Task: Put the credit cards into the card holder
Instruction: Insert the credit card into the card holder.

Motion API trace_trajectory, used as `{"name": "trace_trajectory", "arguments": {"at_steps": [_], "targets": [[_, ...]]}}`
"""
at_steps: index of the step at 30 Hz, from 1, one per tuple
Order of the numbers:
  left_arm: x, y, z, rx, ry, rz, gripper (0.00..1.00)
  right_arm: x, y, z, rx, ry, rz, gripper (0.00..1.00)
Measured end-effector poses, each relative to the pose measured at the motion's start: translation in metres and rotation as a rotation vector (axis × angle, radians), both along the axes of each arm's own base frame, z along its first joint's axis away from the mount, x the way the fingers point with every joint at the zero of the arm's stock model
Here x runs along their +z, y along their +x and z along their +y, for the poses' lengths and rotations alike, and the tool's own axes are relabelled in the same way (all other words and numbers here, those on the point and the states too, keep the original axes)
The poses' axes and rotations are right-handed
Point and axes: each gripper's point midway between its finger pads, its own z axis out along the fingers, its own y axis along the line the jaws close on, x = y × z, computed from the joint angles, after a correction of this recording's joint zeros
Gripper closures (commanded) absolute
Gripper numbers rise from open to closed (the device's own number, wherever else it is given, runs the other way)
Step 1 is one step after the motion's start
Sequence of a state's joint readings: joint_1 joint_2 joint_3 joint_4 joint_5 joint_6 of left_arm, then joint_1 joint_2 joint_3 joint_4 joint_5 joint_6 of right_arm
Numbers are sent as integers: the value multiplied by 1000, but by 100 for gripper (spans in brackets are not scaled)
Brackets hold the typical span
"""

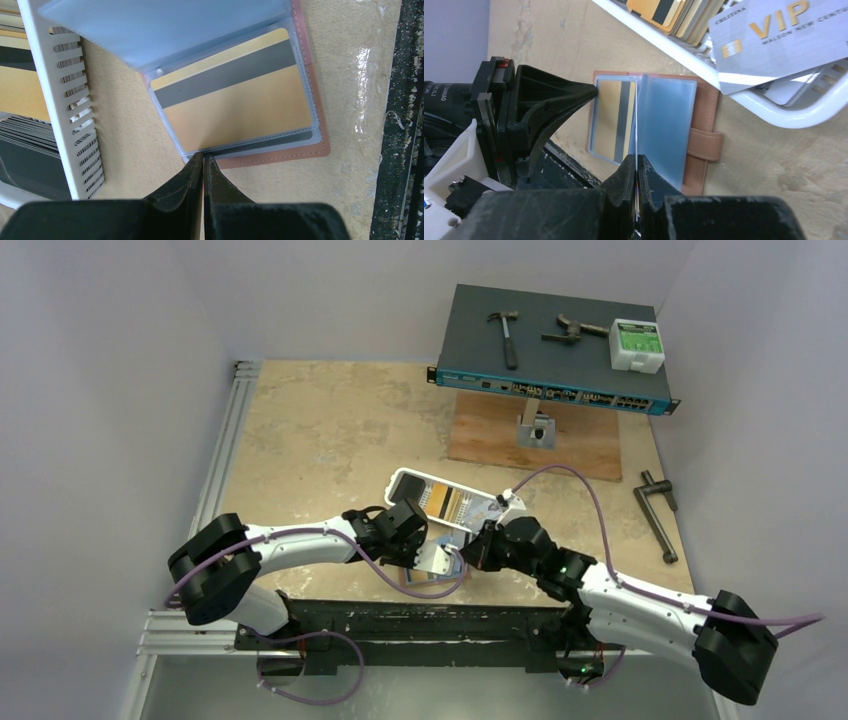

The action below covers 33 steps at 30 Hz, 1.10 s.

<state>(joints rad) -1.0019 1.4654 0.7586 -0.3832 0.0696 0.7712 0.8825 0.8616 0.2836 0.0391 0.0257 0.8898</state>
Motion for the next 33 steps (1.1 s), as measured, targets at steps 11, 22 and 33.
{"name": "trace_trajectory", "arguments": {"at_steps": [11,22,33], "targets": [[18,0,5,9,-37,-22,98,-14,-6,27,115,23,50,100],[26,-16,46,-31,20,-2,100,-22,-8,49,204,40,87,100],[42,-29,22,-460,-149,-213,94,-22,-9,57,241,59,90,100]]}}
